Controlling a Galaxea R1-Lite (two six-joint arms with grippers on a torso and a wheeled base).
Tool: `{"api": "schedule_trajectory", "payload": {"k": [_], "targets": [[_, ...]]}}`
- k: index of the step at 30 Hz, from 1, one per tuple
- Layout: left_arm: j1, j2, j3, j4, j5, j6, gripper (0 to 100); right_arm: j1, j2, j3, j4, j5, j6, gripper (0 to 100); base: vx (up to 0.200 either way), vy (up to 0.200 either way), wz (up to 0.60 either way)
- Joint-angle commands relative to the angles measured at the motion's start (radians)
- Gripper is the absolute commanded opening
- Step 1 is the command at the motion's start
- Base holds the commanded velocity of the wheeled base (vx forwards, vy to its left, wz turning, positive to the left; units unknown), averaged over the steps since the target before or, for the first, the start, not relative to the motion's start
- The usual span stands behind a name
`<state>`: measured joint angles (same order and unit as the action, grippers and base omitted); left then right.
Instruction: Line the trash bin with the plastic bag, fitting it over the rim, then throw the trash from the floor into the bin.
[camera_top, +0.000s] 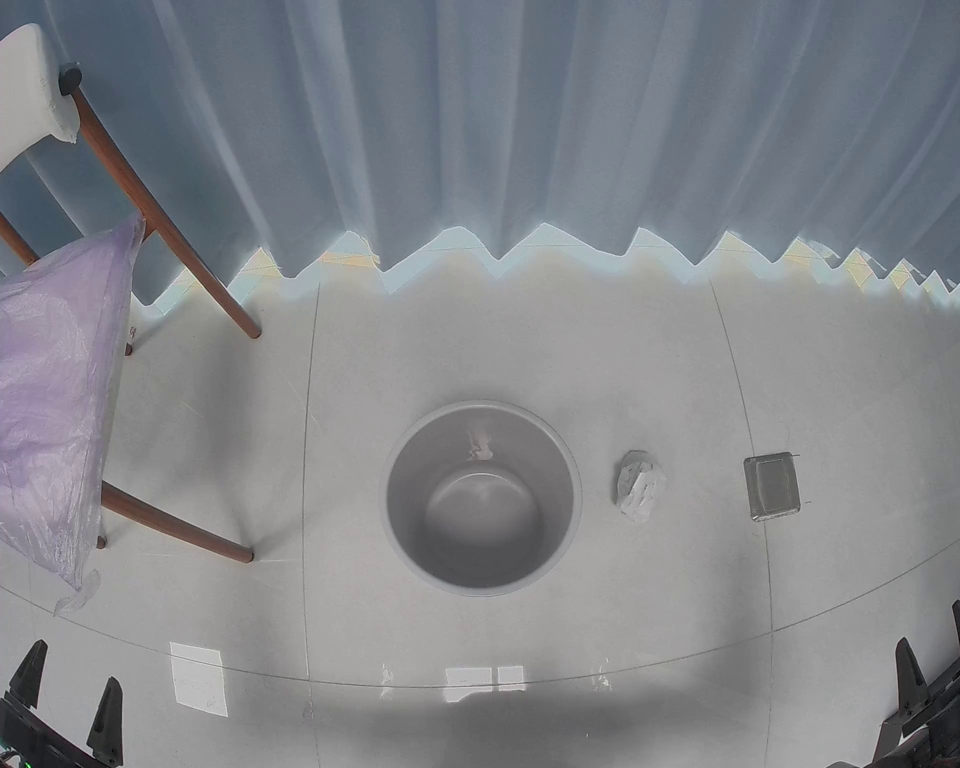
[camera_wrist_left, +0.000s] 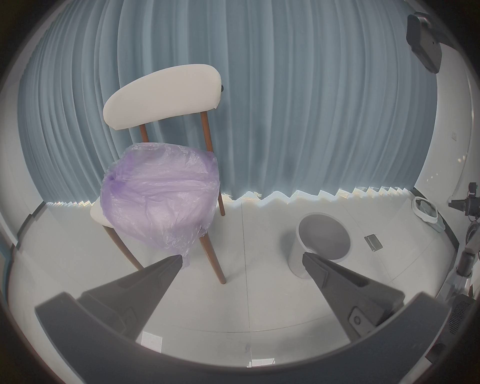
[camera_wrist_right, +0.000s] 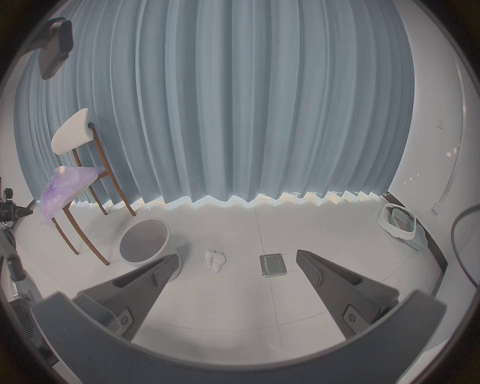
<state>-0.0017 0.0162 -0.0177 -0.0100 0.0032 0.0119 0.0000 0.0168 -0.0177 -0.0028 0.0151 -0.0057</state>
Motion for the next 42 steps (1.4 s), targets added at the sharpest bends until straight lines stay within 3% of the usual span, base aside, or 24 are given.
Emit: {"api": "schedule_trajectory", "payload": {"k": [1, 5, 7, 8, 9, 11, 32, 40, 42], "targets": [[0.000, -0.016, 0.018, -0.001, 0.001, 0.000, 100, 0.000, -0.017, 0.016, 0.000, 0.000, 0.000, 100, 0.000, 0.000, 0.00], [0.000, -0.016, 0.018, -0.010, 0.004, -0.001, 100, 0.000, -0.017, 0.016, 0.000, 0.002, 0.000, 100, 0.000, 0.000, 0.00], [0.002, -0.016, 0.018, -0.090, 0.015, -0.004, 100, 0.000, -0.017, 0.016, 0.000, 0.000, 0.000, 100, 0.000, 0.000, 0.00], [0.002, -0.016, 0.018, -0.203, 0.031, -0.001, 100, 0.000, -0.017, 0.016, 0.000, 0.002, 0.000, 100, 0.000, 0.000, 0.00], [0.002, -0.016, 0.018, -0.209, 0.032, -0.001, 100, 0.000, -0.017, 0.016, 0.000, 0.000, 0.000, 100, 0.000, 0.000, 0.00], [0.002, -0.016, 0.018, -0.186, 0.058, 0.008, 100, 0.000, -0.017, 0.016, 0.000, 0.000, 0.000, 100, 0.000, 0.000, 0.00], [0.002, -0.016, 0.018, -0.188, 0.060, 0.011, 100, 0.000, -0.017, 0.016, 0.000, 0.000, 0.000, 100, 0.000, 0.000, 0.00], [0.002, -0.016, 0.018, -0.231, 0.063, 0.069, 100, 0.000, -0.017, 0.016, 0.000, 0.000, -0.002, 100, 0.000, 0.000, 0.00], [0.000, -0.016, 0.013, -0.223, 0.057, 0.122, 100, 0.000, -0.017, 0.016, 0.000, 0.000, -0.002, 100, 0.000, 0.000, 0.00]]}}
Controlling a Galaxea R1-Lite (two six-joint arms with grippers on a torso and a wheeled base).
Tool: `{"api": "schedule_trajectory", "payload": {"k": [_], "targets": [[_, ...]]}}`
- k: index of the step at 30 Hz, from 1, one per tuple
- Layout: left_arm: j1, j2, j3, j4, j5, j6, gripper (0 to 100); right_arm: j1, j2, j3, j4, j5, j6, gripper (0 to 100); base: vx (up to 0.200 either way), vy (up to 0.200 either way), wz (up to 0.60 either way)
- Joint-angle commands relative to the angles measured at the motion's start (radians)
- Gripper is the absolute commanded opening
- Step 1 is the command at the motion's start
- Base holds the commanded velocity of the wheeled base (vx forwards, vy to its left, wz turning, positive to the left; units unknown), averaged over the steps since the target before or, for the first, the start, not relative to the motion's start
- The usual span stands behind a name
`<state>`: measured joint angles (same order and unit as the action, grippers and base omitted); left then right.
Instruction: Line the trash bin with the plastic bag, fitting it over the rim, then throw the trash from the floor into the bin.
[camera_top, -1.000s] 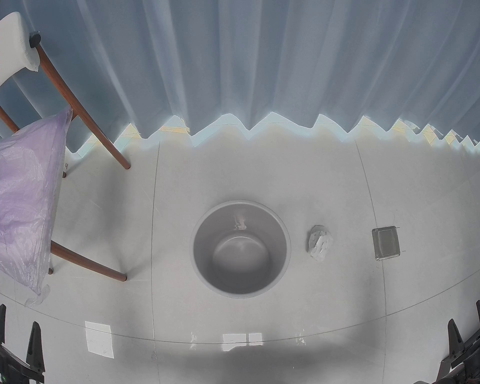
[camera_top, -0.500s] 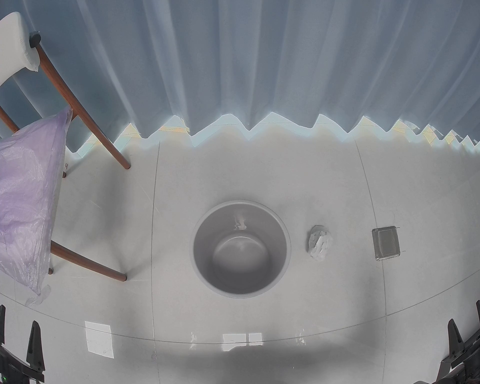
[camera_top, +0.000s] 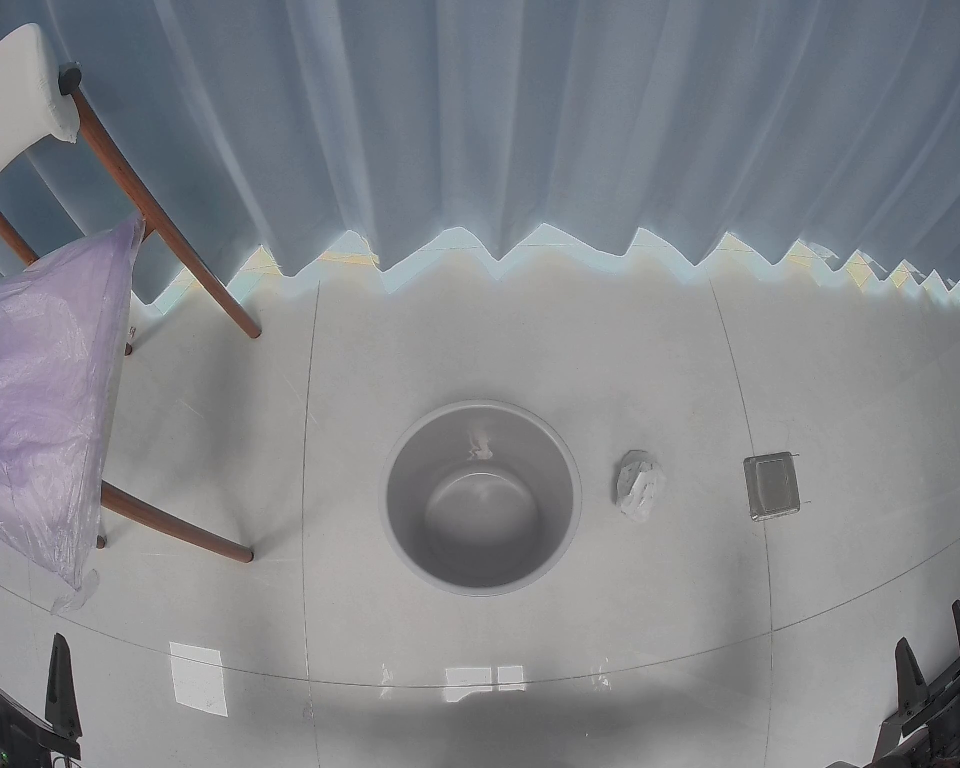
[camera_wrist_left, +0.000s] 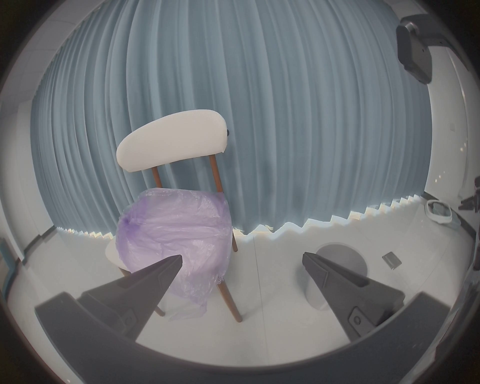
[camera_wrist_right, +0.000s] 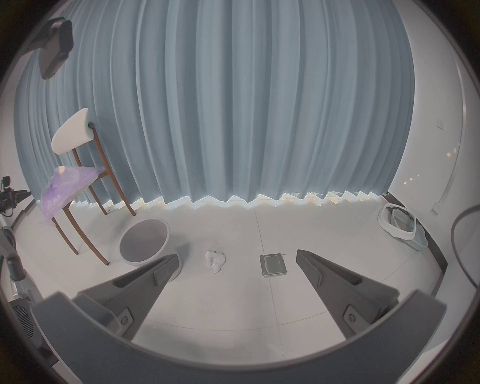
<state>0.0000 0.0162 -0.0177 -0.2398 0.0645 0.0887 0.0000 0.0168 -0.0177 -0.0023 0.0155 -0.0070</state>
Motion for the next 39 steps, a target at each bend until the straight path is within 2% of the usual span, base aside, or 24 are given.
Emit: {"api": "schedule_trajectory", "payload": {"k": [1, 8, 16, 22, 39], "targets": [[-0.002, -0.016, 0.013, 0.007, -0.005, 0.045, 100, 0.000, -0.017, 0.016, -0.001, 0.000, -0.001, 100, 0.000, 0.000, 0.00], [-0.014, 0.044, -0.102, 0.117, -0.008, 0.066, 100, 0.000, -0.017, 0.016, -0.001, 0.000, -0.001, 100, 0.000, 0.000, 0.00], [-0.037, 0.140, -0.219, 0.165, -0.011, 0.068, 100, 0.000, -0.017, 0.016, -0.001, 0.000, -0.001, 100, 0.000, 0.000, 0.00], [-0.092, 0.229, -0.311, 0.251, -0.009, 0.059, 100, 0.000, -0.017, 0.016, -0.001, 0.000, 0.001, 100, 0.000, 0.000, 0.00], [-0.143, 0.495, -0.393, 0.229, -0.011, 0.051, 100, 0.000, -0.017, 0.016, -0.001, 0.000, -0.001, 100, 0.000, 0.000, 0.00]]}}
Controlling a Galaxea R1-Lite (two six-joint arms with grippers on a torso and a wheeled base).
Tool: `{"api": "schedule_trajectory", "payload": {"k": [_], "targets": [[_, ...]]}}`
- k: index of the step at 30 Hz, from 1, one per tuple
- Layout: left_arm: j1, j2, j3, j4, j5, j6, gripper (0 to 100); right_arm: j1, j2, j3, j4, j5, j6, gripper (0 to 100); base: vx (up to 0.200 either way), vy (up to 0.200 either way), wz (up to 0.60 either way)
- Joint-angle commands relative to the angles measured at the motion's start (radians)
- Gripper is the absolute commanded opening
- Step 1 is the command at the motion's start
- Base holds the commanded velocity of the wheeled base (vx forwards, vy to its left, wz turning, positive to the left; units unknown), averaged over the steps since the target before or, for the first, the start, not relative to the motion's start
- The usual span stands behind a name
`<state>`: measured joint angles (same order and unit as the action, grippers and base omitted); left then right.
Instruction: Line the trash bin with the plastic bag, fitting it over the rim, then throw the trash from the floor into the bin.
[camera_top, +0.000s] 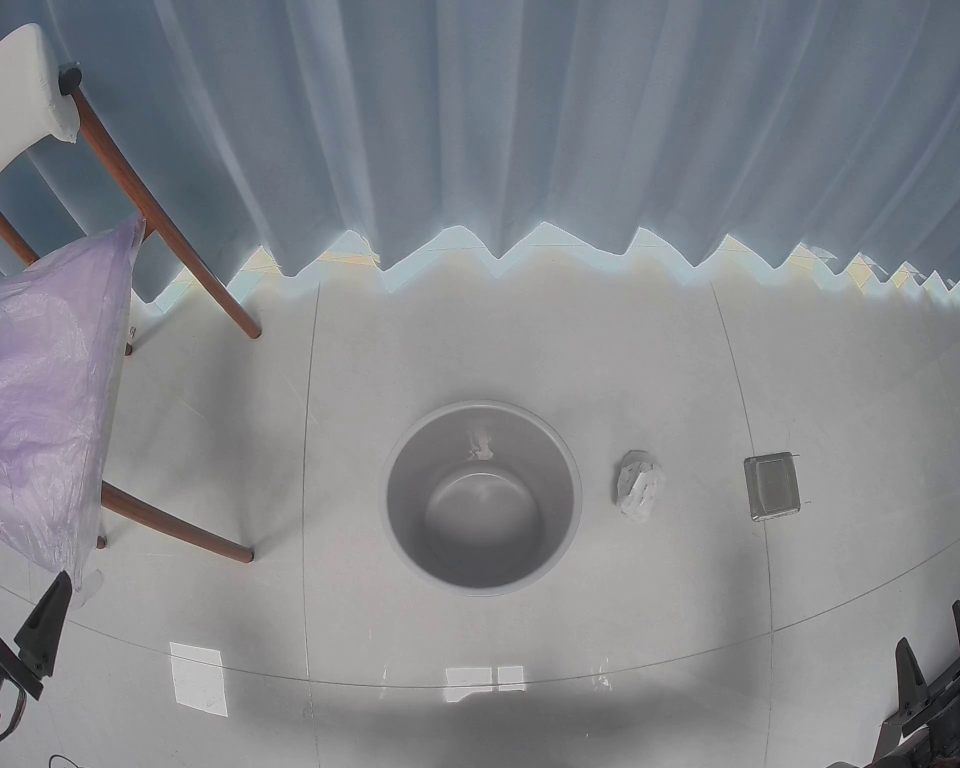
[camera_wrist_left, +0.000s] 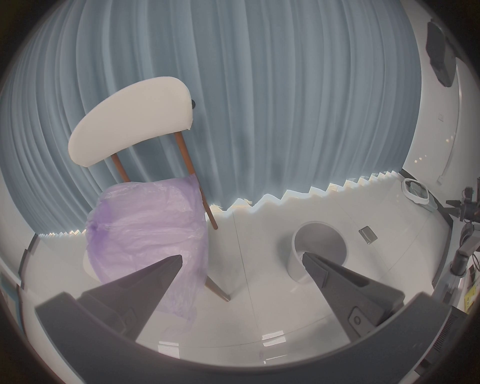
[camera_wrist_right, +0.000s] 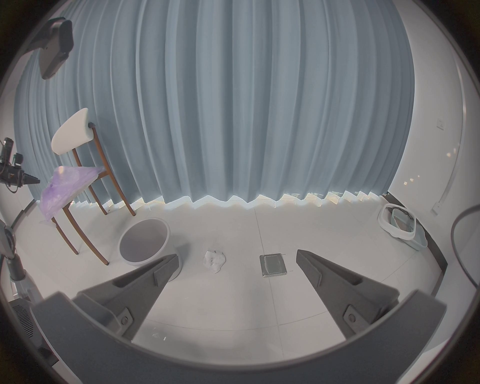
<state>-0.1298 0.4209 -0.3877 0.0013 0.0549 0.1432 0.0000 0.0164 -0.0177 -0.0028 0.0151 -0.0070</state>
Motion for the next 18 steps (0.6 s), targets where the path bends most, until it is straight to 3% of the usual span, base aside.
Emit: {"api": "schedule_trajectory", "payload": {"k": [1, 8, 18], "targets": [[-0.025, 0.115, -0.027, -0.037, -0.009, -0.016, 100, 0.000, -0.016, 0.016, 0.000, 0.000, -0.001, 100, 0.000, 0.000, 0.00], [-0.050, 0.260, -0.025, -0.188, -0.013, -0.039, 100, 0.000, -0.016, 0.016, 0.000, 0.000, 0.001, 100, 0.000, 0.000, 0.00], [-0.056, 0.351, -0.040, -0.198, -0.012, -0.043, 100, 0.000, -0.016, 0.016, 0.000, 0.000, -0.001, 100, 0.000, 0.000, 0.00]]}}
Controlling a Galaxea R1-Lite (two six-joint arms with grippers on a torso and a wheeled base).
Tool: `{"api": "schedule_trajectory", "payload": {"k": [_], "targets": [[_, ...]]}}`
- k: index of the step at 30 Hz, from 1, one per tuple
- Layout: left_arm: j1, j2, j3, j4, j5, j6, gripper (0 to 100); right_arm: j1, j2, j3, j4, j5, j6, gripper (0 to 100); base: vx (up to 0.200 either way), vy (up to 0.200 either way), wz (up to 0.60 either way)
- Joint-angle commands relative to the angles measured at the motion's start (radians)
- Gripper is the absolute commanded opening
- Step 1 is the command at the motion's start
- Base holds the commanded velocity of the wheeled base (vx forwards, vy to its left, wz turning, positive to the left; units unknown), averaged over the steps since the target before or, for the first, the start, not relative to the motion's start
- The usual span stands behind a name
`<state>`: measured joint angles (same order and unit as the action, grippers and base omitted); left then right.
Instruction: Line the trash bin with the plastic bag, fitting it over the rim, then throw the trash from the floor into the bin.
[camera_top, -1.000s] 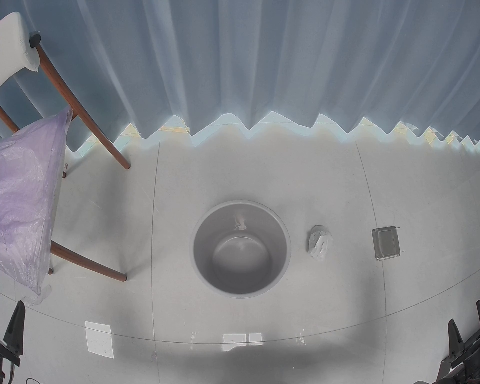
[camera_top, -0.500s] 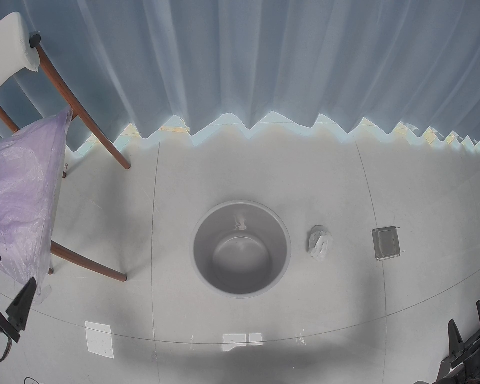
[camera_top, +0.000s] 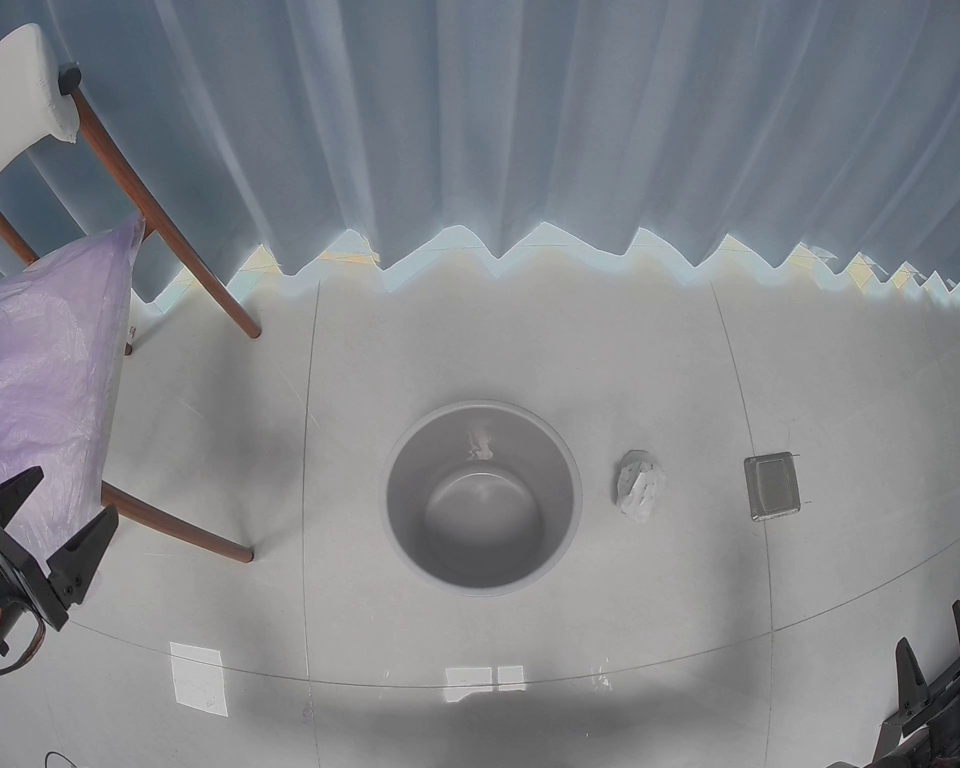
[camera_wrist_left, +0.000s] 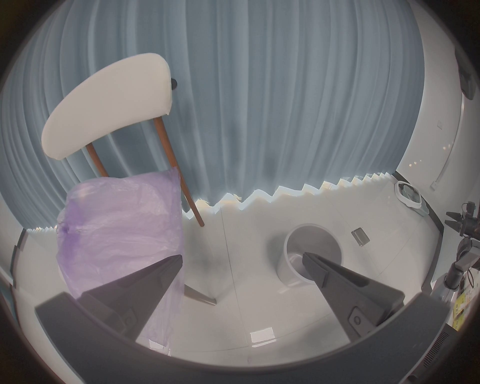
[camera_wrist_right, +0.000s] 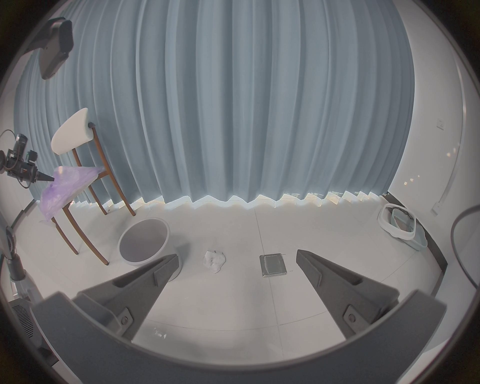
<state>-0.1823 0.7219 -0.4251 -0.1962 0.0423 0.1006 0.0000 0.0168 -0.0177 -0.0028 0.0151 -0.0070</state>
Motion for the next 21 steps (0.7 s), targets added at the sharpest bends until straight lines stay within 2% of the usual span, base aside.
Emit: {"api": "schedule_trajectory", "payload": {"k": [1, 10, 21], "targets": [[-0.005, 0.060, -0.007, -0.002, -0.001, -0.001, 100, 0.000, -0.017, 0.016, 0.000, 0.000, -0.001, 100, 0.000, 0.000, 0.00], [-0.014, 0.123, -0.049, -0.014, -0.035, -0.001, 100, 0.000, -0.017, 0.016, 0.000, 0.000, -0.001, 100, 0.000, 0.000, 0.00], [-0.065, 0.218, -0.081, -0.040, -0.088, -0.016, 100, 0.000, -0.017, 0.016, 0.000, 0.000, 0.001, 100, 0.000, 0.000, 0.00]]}}
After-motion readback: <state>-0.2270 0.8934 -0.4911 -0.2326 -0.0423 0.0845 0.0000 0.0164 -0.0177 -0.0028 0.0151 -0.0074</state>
